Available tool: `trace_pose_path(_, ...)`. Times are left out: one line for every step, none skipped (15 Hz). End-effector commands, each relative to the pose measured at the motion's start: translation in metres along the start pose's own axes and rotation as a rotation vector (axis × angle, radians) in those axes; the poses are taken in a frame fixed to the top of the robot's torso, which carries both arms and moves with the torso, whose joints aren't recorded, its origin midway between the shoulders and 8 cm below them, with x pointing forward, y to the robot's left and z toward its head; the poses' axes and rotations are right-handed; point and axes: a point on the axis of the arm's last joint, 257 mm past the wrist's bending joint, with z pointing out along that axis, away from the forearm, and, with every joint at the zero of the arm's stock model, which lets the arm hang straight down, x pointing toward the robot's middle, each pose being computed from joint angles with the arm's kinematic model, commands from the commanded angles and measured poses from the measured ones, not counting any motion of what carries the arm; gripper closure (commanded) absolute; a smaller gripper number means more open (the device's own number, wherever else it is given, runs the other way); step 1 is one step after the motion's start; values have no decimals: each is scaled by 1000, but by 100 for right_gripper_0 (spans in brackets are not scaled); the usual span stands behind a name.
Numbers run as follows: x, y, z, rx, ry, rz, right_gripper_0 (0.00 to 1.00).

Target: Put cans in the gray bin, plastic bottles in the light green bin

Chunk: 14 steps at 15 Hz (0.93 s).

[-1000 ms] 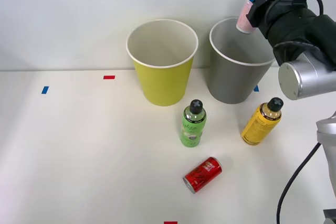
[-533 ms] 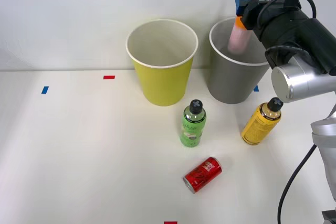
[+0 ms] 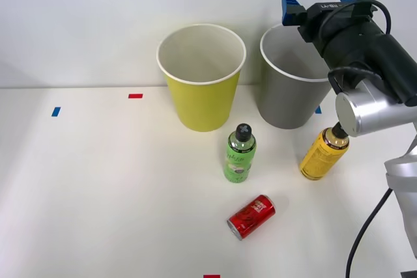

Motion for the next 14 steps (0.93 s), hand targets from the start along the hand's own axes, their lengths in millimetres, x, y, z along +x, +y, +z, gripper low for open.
trace_pose_path(-6, -2, -26, -35, -131, 15, 0)
trace_pose_path(-6, -2, -35, -39, -155, 26, 0)
trace_pose_path(-6, -2, -44, -38, -164, 38, 0)
trace_pose_path(-6, -4, -59, -36, -166, 47, 0)
trace_pose_path(-6, -6, -72, -30, -165, 52, 0)
trace_pose_path(-5, -8, -86, -22, -162, 54, 0)
trace_pose_path(-6, -13, -106, -7, -159, 55, 0)
trace_pose_path(-6, -17, -121, 6, -154, 51, 0)
trace_pose_path(-5, -23, -136, 23, -144, 47, 0)
trace_pose_path(-3, -28, -153, 39, -132, 36, 0)
trace_pose_path(3, -32, -165, 53, -111, 32, 0)
trace_pose_path(11, -36, -177, 67, -89, 38, 0)
trace_pose_path(22, -43, -191, 85, -69, 41, 0)
trace_pose_path(32, -50, -202, 104, -47, 46, 0)
